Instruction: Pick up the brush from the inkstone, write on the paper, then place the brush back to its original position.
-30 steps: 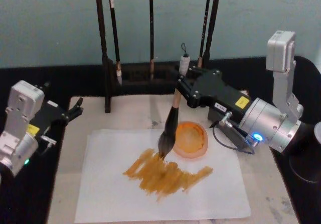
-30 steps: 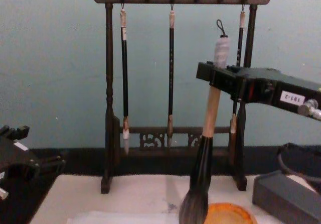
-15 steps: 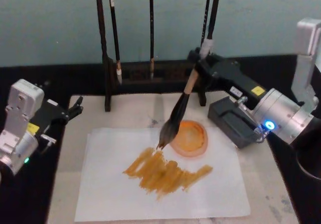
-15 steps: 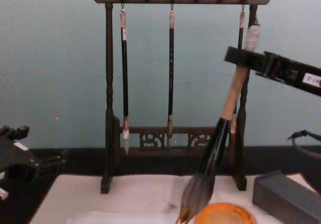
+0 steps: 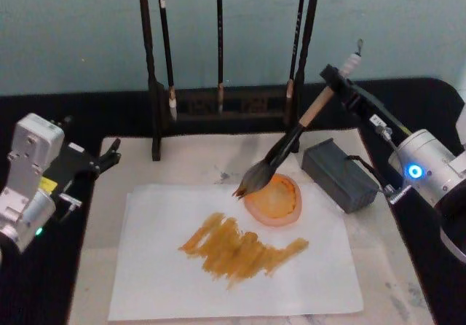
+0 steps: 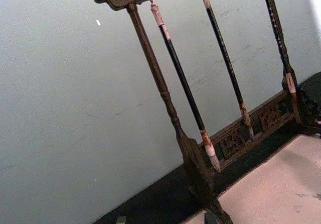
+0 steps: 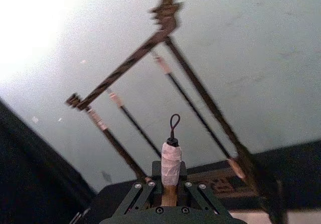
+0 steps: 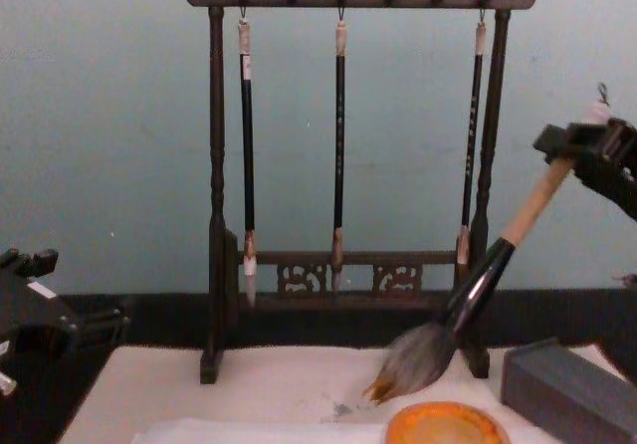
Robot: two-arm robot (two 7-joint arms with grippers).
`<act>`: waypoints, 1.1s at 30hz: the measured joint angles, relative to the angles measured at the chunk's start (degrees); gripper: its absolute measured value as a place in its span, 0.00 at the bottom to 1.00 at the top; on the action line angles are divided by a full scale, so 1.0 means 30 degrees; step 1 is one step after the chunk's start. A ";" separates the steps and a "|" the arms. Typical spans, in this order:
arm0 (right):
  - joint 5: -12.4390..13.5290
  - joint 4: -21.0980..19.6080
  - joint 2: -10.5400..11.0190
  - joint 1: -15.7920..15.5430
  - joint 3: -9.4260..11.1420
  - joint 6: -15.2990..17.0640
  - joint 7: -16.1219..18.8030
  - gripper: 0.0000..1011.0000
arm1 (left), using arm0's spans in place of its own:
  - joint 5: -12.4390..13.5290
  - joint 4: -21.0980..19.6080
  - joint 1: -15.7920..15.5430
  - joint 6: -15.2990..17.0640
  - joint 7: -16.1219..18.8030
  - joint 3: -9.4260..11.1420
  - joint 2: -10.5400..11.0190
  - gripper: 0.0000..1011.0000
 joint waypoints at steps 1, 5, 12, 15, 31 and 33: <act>0.0174 0.0065 -0.0059 -0.0033 0.0082 0.0016 -0.0160 0.16 | -0.0001 -0.0001 -0.0001 0.0000 0.0001 0.0000 0.0002 1.00; 0.0814 0.0345 -0.0294 -0.0122 0.0371 0.0078 -0.0790 0.16 | -0.0001 0.0000 0.0000 -0.0001 0.0001 0.0001 0.0001 1.00; 0.2359 0.1473 -0.0761 0.0177 0.0897 0.0356 -0.1860 0.16 | -0.0001 0.0000 0.0000 0.0000 0.0002 -0.0001 0.0001 1.00; 0.2929 0.1879 -0.0820 0.0286 0.1006 0.0596 -0.2082 0.16 | 0.0000 0.0000 0.0000 0.0000 0.0001 -0.0001 0.0001 1.00; 0.4853 0.3467 -0.0507 0.0588 0.0687 0.1641 -0.2412 0.16 | -0.0001 0.0000 0.0000 0.0000 0.0001 -0.0001 0.0001 1.00; 0.5022 0.3618 -0.0490 0.0646 0.0641 0.1641 -0.2509 0.16 | 0.0000 0.0001 0.0000 0.0000 0.0001 -0.0001 0.0001 1.00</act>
